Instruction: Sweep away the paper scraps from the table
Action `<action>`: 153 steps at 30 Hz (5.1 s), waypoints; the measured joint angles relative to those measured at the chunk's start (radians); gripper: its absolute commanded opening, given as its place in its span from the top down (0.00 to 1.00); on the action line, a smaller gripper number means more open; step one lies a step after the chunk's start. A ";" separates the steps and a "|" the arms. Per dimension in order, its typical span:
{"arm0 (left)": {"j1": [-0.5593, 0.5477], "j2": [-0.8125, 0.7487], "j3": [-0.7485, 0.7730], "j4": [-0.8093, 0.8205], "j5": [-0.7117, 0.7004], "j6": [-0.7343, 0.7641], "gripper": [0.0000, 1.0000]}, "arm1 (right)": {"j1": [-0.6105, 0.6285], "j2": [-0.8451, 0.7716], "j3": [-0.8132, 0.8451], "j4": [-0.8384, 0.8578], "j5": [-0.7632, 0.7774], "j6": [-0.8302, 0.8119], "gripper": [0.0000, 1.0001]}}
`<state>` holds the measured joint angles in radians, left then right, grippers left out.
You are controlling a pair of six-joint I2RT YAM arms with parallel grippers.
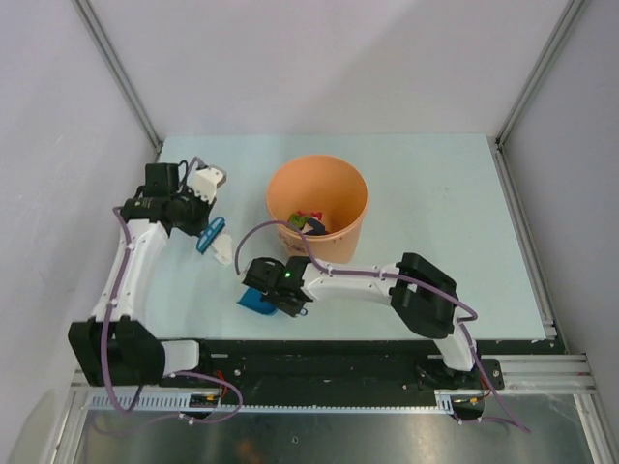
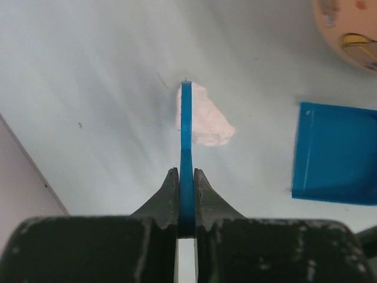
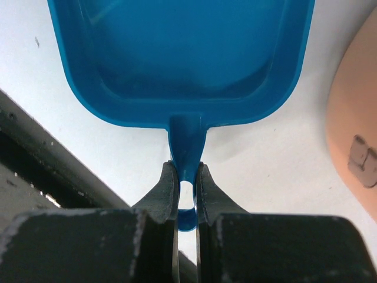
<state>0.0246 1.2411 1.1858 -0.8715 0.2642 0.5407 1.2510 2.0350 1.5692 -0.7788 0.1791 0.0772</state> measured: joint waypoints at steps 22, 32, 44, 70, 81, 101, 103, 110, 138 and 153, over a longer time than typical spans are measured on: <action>-0.056 0.122 -0.087 -0.068 0.137 0.015 1.00 | -0.049 0.196 0.229 0.022 0.053 0.023 1.00; -0.046 -0.071 -0.042 -0.162 0.081 0.021 1.00 | -0.027 0.143 0.120 0.138 0.074 -0.013 1.00; 0.056 -0.072 -0.030 -0.103 -0.134 0.045 1.00 | 0.103 -0.139 0.001 0.061 0.046 -0.147 1.00; 0.056 -0.048 -0.086 -0.072 -0.092 0.046 1.00 | -0.095 -0.416 0.063 -0.033 0.924 -0.665 1.00; 0.056 -0.048 -0.092 -0.072 -0.068 0.047 1.00 | -0.093 -0.696 -0.460 0.843 0.928 -1.706 1.00; 0.056 -0.077 -0.064 -0.031 -0.052 0.001 1.00 | 0.083 -0.638 0.050 0.552 0.524 -0.902 1.00; 0.057 -0.084 -0.046 -0.014 -0.056 -0.013 1.00 | 0.075 -0.593 0.116 0.422 0.359 -0.721 1.00; 0.065 -0.104 -0.015 0.070 -0.191 -0.037 1.00 | 0.091 -0.338 0.143 0.113 -0.060 -0.394 1.00; 0.074 -0.103 -0.029 0.160 -0.332 -0.038 1.00 | -0.108 0.413 0.681 -0.034 -0.088 0.132 0.79; 0.027 -0.112 -0.072 0.166 -0.266 -0.003 1.00 | -0.041 0.281 0.568 0.048 -0.055 0.028 0.00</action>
<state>0.0521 1.1294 1.1133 -0.7052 -0.0021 0.5373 1.2102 2.3161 2.1368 -0.7303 0.1246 0.1055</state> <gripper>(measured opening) 0.078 0.994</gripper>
